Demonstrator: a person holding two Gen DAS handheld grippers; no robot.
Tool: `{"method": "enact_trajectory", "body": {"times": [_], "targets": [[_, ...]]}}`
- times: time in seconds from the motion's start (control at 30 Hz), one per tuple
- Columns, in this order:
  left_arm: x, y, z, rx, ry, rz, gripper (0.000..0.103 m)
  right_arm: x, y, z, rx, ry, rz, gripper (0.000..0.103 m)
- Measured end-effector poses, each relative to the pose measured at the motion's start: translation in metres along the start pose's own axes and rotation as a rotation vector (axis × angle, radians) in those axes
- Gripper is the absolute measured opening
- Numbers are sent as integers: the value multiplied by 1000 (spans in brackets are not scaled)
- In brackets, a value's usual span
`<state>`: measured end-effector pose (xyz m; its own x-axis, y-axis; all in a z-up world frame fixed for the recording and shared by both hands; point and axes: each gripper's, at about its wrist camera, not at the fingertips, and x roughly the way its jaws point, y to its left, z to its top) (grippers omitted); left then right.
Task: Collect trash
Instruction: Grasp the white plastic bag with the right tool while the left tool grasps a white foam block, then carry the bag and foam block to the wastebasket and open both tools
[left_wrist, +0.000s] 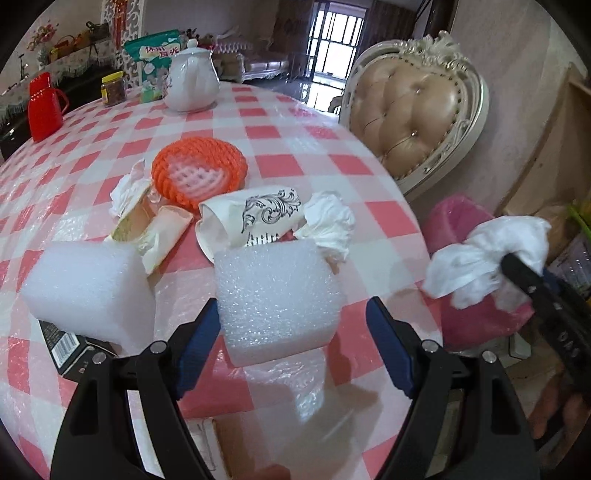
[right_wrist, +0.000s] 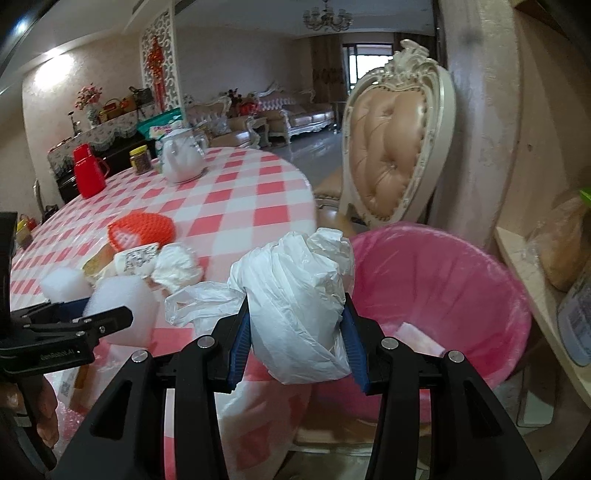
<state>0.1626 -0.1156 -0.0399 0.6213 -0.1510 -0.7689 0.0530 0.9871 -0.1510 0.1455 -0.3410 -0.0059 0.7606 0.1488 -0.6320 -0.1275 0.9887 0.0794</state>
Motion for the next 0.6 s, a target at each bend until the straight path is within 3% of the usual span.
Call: {"method": "enact_trajectory", "body": {"times": [0.07, 0.1, 0.4, 0.6], "targets": [[5, -2, 1, 4, 8, 17, 75, -1, -8, 1, 11, -4, -18, 44], [6, -2, 1, 5, 10, 26, 64, -1, -12, 1, 16, -7, -26, 44], [-9, -5, 5, 5, -27, 16, 63, -7, -53, 6, 74, -30, -111, 44], [-30, -27, 20, 20, -104, -80, 63, -11, -77, 5, 110, -37, -162, 44]]}}
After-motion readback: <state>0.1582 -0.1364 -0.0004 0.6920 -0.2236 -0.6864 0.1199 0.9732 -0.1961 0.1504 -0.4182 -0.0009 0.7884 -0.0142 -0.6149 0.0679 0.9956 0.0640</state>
